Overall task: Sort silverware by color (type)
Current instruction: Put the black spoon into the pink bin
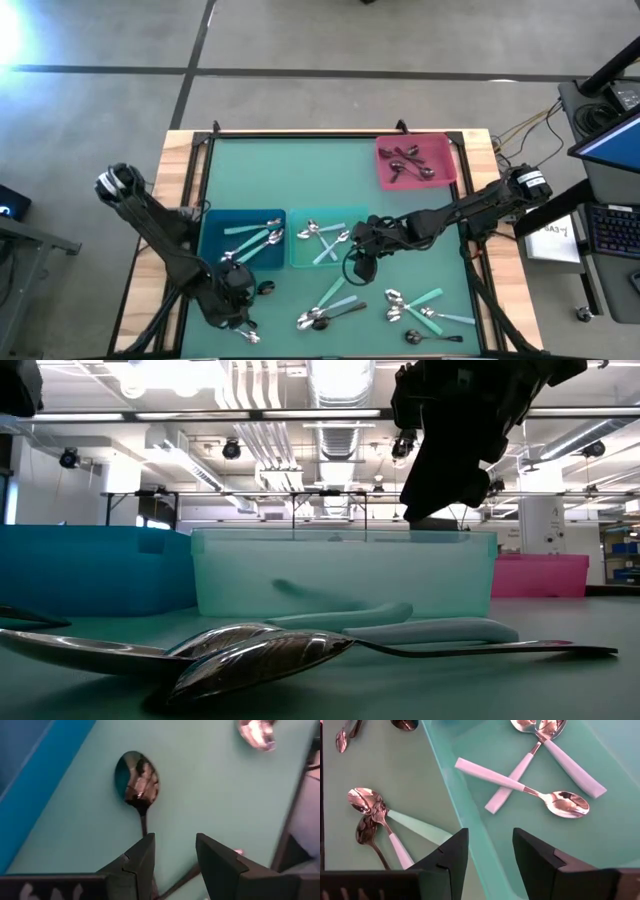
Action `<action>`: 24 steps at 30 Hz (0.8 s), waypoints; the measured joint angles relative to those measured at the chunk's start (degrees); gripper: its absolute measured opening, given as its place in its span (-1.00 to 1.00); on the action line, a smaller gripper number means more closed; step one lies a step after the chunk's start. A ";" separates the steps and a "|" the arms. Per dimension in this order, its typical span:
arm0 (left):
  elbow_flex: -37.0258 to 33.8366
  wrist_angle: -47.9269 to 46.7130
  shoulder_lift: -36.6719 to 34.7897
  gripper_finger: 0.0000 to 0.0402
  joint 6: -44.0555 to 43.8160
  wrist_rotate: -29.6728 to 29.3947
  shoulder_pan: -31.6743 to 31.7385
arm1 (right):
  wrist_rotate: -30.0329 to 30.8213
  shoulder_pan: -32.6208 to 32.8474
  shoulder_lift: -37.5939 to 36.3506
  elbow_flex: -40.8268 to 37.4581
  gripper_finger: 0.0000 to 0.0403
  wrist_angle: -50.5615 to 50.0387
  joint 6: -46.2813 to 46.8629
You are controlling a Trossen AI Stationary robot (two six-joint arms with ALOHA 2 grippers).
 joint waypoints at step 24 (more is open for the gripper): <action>11.69 -15.42 20.36 -0.46 -2.02 1.09 1.51 | -1.99 1.86 -0.07 12.81 -0.30 -4.29 -8.85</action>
